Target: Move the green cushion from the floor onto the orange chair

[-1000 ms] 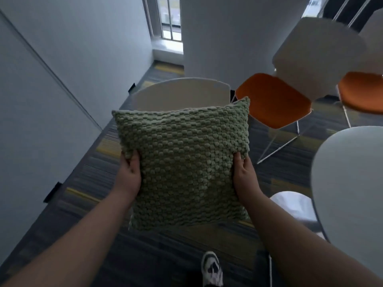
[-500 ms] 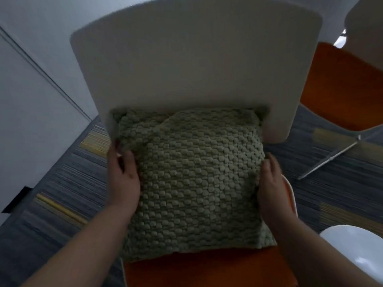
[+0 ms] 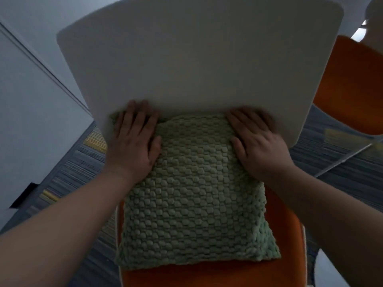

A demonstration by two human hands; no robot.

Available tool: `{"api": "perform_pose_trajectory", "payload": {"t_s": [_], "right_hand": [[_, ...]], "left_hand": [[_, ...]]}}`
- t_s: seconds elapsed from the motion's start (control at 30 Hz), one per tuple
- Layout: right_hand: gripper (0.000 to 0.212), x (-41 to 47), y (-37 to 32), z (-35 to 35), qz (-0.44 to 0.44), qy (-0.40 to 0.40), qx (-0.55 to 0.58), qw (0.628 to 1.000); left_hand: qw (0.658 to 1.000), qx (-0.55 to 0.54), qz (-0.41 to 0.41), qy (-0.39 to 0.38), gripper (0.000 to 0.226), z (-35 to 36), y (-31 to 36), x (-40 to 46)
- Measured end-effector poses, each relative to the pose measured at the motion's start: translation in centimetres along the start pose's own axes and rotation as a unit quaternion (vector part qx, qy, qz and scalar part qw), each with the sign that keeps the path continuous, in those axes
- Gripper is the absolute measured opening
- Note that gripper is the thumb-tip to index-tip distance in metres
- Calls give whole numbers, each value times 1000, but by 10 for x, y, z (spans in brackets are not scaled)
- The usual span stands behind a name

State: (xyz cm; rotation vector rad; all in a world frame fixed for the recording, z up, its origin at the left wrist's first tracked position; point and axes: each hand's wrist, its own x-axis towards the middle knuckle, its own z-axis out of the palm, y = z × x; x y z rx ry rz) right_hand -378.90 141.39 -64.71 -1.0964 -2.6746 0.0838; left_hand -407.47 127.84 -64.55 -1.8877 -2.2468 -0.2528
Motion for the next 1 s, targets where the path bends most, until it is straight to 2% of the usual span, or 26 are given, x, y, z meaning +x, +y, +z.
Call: {"api": "perform_pose_trajectory", "payload": {"t_s": [0.03,0.17,0.27,0.33,0.5,0.73,0.83,0.93,1.0], "right_hand": [[59,-6,5,2,4,4,1,1000],[63,-42,-17,-6,119,60,91,987],[65,-96,-61,-12,74,81,145,983],[67,-134,-82,4,62,46,158,984],[74,-169,-72,53,150,-51,141,977],[73,-201,-62,61,209,-87,160,961],[68,-226,-72,30,239,-91,179,950],[66,-233,-100,-40,235,-28,241,941],[69,-243,-132,-109,202,29,267,942]], "left_hand": [[1000,-6,5,10,60,0,0,1],[990,-111,-23,78,62,-18,16,-16],[977,-177,-34,111,64,-35,48,-79],[977,-193,-39,82,66,-30,72,-132],[976,-163,-141,-14,72,26,74,-195],[965,-203,-163,-10,70,46,60,-205],[960,-218,-173,-38,70,14,58,-234],[937,-301,-177,-7,64,-54,61,-246],[926,-340,-160,19,65,-124,69,-250]]}}
